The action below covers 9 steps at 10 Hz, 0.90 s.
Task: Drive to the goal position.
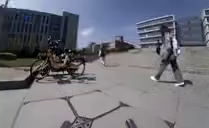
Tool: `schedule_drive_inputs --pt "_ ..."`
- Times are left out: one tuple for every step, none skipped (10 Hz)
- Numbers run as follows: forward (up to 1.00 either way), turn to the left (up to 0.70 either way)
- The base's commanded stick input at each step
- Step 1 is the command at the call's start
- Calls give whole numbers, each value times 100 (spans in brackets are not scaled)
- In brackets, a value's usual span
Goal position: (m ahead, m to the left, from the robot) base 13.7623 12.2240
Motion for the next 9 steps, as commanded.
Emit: schedule_drive_inputs --pt "0 -73" --pt "0 -100" --pt "0 -100" --pt "0 -100" --pt "0 -100" --pt "0 -100" --pt "0 -100" --pt "0 -78" --pt "0 -17"
